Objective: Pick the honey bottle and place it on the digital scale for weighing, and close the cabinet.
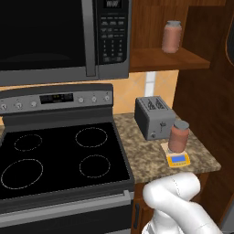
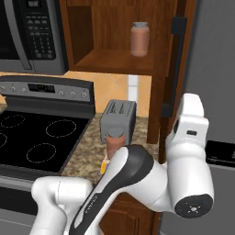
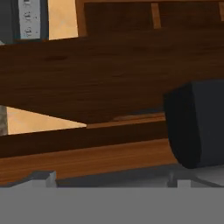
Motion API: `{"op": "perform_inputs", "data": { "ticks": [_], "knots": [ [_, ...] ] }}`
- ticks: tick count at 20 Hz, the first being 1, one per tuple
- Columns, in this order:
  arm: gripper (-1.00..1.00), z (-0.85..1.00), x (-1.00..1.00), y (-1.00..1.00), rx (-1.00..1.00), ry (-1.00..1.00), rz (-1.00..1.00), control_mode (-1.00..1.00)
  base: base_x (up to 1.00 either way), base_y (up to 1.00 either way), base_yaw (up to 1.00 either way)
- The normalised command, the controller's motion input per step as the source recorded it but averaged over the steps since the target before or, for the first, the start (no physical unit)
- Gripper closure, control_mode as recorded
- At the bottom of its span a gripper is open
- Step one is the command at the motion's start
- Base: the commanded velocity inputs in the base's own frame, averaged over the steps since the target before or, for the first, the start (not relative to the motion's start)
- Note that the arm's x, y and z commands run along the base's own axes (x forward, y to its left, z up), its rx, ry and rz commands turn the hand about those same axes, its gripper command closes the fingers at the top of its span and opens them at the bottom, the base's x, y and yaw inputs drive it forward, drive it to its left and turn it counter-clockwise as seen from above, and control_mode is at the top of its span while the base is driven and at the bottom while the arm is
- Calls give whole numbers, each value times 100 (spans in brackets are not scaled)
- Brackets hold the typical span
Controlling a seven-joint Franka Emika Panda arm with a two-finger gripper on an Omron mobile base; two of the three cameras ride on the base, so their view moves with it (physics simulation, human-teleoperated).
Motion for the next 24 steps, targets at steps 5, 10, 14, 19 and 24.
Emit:
{"op": "perform_inputs", "data": {
  "ticks": [5,10,14,19,24],
  "knots": [
    [-100,29,32,81,0,-26,15,-100,0,0,0],
    [-100,51,21,100,0,-33,18,-100,0,0,0],
    [-100,9,86,100,-2,-15,9,-100,0,0,0],
    [-100,3,99,100,-2,-6,1,-100,0,0,0],
    [-100,6,97,100,0,-6,1,-100,0,0,0]
  ]
}}
